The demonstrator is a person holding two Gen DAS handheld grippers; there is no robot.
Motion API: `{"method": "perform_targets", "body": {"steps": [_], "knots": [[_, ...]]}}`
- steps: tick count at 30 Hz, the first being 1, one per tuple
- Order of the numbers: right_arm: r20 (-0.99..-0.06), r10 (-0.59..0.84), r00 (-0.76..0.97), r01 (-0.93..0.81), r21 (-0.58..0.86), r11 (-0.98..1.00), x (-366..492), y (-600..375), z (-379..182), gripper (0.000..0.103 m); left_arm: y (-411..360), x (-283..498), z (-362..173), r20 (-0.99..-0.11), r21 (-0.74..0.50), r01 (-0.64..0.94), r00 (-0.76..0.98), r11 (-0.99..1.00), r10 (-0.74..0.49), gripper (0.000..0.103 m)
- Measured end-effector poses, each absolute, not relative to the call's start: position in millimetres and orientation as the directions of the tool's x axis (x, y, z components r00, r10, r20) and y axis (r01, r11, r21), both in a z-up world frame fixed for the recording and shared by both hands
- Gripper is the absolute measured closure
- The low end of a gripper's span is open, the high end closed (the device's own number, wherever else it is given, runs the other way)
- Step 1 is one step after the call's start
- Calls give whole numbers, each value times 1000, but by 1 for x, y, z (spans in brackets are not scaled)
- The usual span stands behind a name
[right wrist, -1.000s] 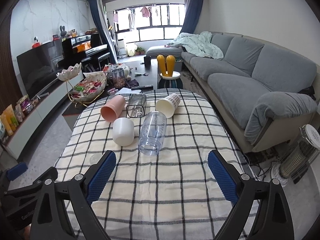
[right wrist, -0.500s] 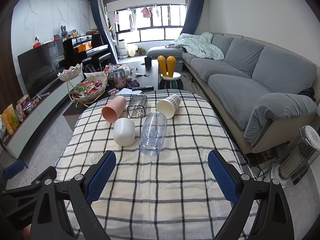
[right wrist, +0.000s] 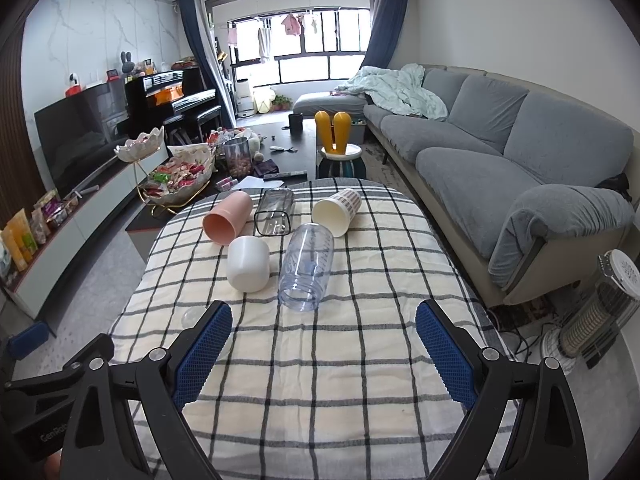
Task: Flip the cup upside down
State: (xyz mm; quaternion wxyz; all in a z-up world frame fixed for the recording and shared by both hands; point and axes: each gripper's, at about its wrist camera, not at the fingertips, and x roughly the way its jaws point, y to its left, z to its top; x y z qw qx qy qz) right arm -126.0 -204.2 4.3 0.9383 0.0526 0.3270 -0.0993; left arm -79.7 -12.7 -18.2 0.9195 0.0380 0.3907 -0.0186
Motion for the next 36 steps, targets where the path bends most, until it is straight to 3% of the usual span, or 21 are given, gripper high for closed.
{"method": "perform_targets", "body": {"steps": [36], "knots": [[-626,-150,765,221,36,975,-128,-205,7,8,-7,-84,-6,-654,45,31,757,998,6,0]]}}
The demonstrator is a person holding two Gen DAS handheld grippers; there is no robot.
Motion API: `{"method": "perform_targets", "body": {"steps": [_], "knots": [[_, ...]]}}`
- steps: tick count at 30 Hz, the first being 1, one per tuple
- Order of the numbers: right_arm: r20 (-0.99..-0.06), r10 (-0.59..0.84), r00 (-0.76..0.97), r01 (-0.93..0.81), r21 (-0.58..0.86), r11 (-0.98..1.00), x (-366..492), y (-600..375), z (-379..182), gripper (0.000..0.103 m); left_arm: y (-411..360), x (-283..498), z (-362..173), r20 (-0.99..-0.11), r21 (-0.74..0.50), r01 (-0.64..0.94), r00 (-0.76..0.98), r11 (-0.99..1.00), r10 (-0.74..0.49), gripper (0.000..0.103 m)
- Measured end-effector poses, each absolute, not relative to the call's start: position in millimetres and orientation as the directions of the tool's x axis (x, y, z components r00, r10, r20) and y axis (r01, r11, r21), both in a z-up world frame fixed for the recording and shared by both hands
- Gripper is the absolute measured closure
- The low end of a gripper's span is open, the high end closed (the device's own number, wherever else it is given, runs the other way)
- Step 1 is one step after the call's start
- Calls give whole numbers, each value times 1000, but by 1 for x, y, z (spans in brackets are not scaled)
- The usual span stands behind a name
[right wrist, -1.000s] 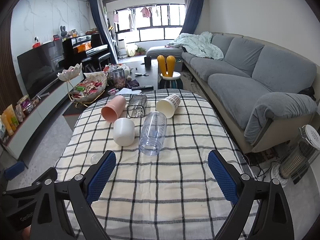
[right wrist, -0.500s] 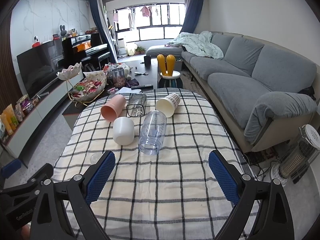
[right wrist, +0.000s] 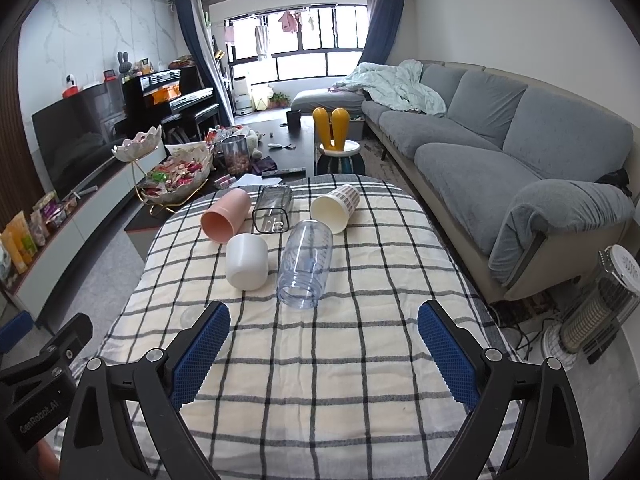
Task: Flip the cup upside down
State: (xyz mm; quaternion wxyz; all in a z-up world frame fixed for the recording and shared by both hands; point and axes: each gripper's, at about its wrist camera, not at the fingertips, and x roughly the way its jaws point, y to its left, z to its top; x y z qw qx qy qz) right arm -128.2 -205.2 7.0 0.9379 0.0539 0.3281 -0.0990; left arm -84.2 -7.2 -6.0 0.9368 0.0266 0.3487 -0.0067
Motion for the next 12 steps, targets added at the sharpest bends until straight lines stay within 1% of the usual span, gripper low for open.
{"method": "perform_targets", "body": {"steps": [12], "knots": [[-630,-149,762,221,38,974,-128,-206,7,8,-5,-79,-13,-688,26,30,726,999,-4,0]]}}
